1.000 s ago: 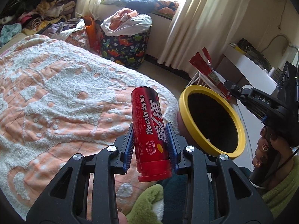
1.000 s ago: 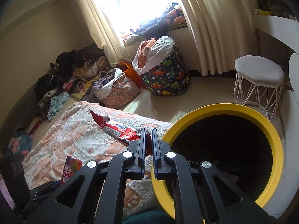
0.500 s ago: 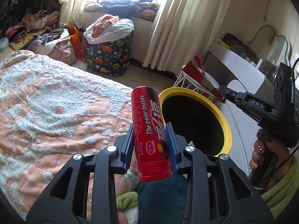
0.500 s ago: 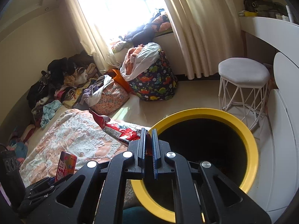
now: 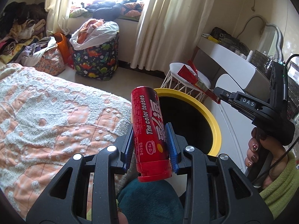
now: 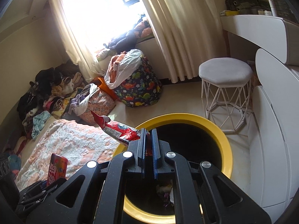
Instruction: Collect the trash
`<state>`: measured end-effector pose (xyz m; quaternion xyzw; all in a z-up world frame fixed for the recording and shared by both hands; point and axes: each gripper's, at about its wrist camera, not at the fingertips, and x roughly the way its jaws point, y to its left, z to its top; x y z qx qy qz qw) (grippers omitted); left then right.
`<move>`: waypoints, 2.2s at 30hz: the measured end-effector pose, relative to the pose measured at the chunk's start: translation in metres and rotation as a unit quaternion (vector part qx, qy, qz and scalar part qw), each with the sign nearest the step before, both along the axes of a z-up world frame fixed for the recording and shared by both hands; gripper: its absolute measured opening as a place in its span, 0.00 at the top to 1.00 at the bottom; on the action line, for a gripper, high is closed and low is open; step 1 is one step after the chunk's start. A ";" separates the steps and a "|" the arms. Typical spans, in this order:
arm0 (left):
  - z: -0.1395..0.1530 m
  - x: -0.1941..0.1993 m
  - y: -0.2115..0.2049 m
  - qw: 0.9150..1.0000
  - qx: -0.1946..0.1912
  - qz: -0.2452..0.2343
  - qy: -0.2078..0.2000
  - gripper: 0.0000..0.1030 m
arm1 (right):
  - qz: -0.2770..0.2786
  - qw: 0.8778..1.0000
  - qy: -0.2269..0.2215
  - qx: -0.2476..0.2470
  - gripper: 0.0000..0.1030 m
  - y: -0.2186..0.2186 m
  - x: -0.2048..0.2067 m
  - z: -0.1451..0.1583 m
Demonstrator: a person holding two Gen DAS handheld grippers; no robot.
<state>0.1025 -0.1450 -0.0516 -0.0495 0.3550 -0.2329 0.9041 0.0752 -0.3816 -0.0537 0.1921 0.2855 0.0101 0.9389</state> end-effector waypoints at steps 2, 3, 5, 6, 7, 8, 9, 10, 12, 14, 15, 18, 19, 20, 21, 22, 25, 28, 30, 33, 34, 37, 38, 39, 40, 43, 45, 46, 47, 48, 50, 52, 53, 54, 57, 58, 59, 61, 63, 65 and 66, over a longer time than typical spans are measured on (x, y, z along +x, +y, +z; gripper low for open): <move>0.000 0.001 -0.005 1.000 0.003 -0.004 -0.001 0.75 | -0.008 1.000 0.003 0.004 0.94 -0.007 -0.001 -0.003; 0.000 0.002 -0.009 1.000 0.005 -0.007 -0.001 0.75 | -0.012 1.000 0.004 0.007 0.94 -0.010 -0.001 -0.004; 0.000 0.003 -0.014 1.000 0.007 -0.011 -0.002 0.75 | -0.018 1.000 0.005 0.009 0.94 -0.014 0.000 -0.007; -0.001 0.003 -0.016 1.000 0.008 -0.014 -0.003 0.75 | -0.022 1.000 0.006 0.009 0.94 -0.016 0.000 -0.007; -0.002 0.004 -0.019 1.000 0.009 -0.016 -0.002 0.75 | -0.025 1.000 0.006 0.010 0.94 -0.018 -0.001 -0.008; -0.003 0.004 -0.021 1.000 0.009 -0.018 -0.002 0.75 | -0.027 1.000 0.006 0.011 0.94 -0.020 -0.002 -0.009; -0.004 0.005 -0.024 1.000 0.011 -0.021 -0.002 0.75 | -0.031 0.999 0.007 0.011 0.94 -0.022 -0.001 -0.009; -0.005 0.006 -0.027 1.000 0.012 -0.024 -0.002 0.75 | -0.034 0.999 0.007 0.012 0.94 -0.024 -0.001 -0.011; -0.008 0.007 -0.032 0.999 0.015 -0.030 0.000 0.75 | -0.041 0.999 0.010 0.015 0.94 -0.028 -0.001 -0.014; -0.012 0.009 -0.038 0.999 0.020 -0.036 0.002 0.75 | -0.048 0.999 0.014 0.015 0.94 -0.032 -0.001 -0.017; -0.014 0.010 -0.040 0.999 0.021 -0.038 0.005 0.75 | -0.051 0.998 0.016 0.016 0.94 -0.035 0.000 -0.019; -0.021 0.014 -0.048 0.999 0.026 -0.047 0.010 0.75 | -0.061 0.998 0.019 0.022 0.94 -0.041 0.000 -0.023; -0.023 0.016 -0.052 0.998 0.026 -0.049 0.013 0.75 | -0.063 0.998 0.020 0.023 0.94 -0.043 0.000 -0.024; -0.025 0.017 -0.054 0.998 0.027 -0.051 0.016 0.75 | -0.066 0.997 0.021 0.024 0.94 -0.045 0.000 -0.026; -0.027 0.019 -0.057 0.998 0.028 -0.053 0.018 0.75 | -0.069 0.997 0.023 0.025 0.94 -0.046 0.000 -0.027; -0.030 0.020 -0.060 0.998 0.029 -0.055 0.020 0.75 | -0.072 0.997 0.025 0.026 0.94 -0.048 0.001 -0.029; -0.037 0.027 -0.068 0.997 0.032 -0.062 0.027 0.75 | -0.080 0.996 0.032 0.030 0.94 -0.053 0.001 -0.035; -0.044 0.033 -0.077 0.996 0.037 -0.068 0.031 0.75 | -0.085 0.995 0.037 0.034 0.94 -0.056 0.002 -0.039; -0.047 0.037 -0.082 0.996 0.041 -0.071 0.033 0.75 | -0.087 0.995 0.040 0.036 0.94 -0.057 0.002 -0.041; -0.054 0.043 -0.088 0.995 0.047 -0.074 0.037 0.75 | -0.090 0.994 0.043 0.036 0.94 -0.058 0.003 -0.044; -0.055 0.045 -0.090 0.995 0.049 -0.075 0.039 0.75 | -0.090 0.994 0.045 0.038 0.93 -0.058 0.004 -0.046; -0.062 0.052 -0.094 0.994 0.055 -0.077 0.045 0.75 | -0.092 0.994 0.048 0.040 0.91 -0.059 0.005 -0.049; -0.064 0.054 -0.095 0.994 0.057 -0.077 0.047 0.75 | -0.092 0.994 0.049 0.040 0.91 -0.059 0.006 -0.051; -0.066 0.055 -0.096 0.994 0.058 -0.078 0.050 0.75 | -0.092 0.994 0.051 0.041 0.91 -0.059 0.006 -0.052; -0.069 0.056 -0.098 0.994 0.060 -0.079 0.053 0.75 | -0.092 0.993 0.052 0.042 0.91 -0.060 0.008 -0.053; -0.075 0.061 -0.100 0.993 0.062 -0.080 0.064 0.75 | -0.090 0.993 0.060 0.046 0.88 -0.060 0.011 -0.056; -0.076 0.064 -0.103 0.992 0.062 -0.083 0.067 0.75 | -0.089 0.993 0.064 0.048 0.80 -0.060 0.012 -0.057; -0.077 0.064 -0.104 0.992 0.063 -0.084 0.068 0.75 | -0.088 0.993 0.064 0.049 0.73 -0.060 0.012 -0.057; -0.076 0.065 -0.105 0.992 0.062 -0.085 0.067 0.75 | -0.087 0.993 0.064 0.049 0.65 -0.060 0.012 -0.056; -0.076 0.065 -0.105 0.992 0.061 -0.087 0.067 0.74 | -0.087 0.993 0.065 0.048 0.62 -0.060 0.011 -0.055; -0.075 0.066 -0.107 0.992 0.062 -0.091 0.066 0.61 | -0.088 0.993 0.064 0.042 0.58 -0.059 0.009 -0.053; -0.072 0.064 -0.108 0.992 0.063 -0.092 0.061 0.51 | -0.086 0.993 0.068 0.033 0.54 -0.059 0.007 -0.051; -0.070 0.063 -0.107 0.992 0.064 -0.090 0.059 0.44 | -0.086 0.994 0.068 0.029 0.52 -0.059 0.006 -0.049; -0.068 0.063 -0.107 0.992 0.067 -0.087 0.057 0.39 | -0.086 0.994 0.067 0.024 0.50 -0.058 0.004 -0.045; -0.060 0.059 -0.101 0.993 0.066 -0.080 0.048 0.27 | -0.080 0.995 0.058 0.010 0.44 -0.053 -0.004 -0.033; -0.057 0.057 -0.098 0.994 0.067 -0.077 0.046 0.21 | -0.076 0.996 0.052 0.001 0.42 -0.051 -0.008 -0.029; -0.054 0.055 -0.095 0.994 0.067 -0.073 0.043 0.16 | -0.073 0.996 0.046 -0.010 0.39 -0.048 -0.012 -0.026; -0.048 0.051 -0.088 0.995 0.068 -0.063 0.035 0.11 | -0.063 0.997 0.030 -0.026 0.32 -0.039 -0.021 -0.018; -0.042 0.046 -0.080 0.996 0.069 -0.054 0.027 0.11 | -0.049 0.998 0.013 -0.039 0.21 -0.028 -0.030 -0.012; -0.037 0.041 -0.070 0.996 0.071 -0.045 0.018 0.11 | -0.043 0.997 -0.003 -0.061 0.13 -0.017 -0.041 -0.005; -0.033 0.037 -0.063 0.997 0.072 -0.038 0.013 0.11 | -0.042 0.997 -0.012 -0.068 0.11 -0.012 -0.046 -0.002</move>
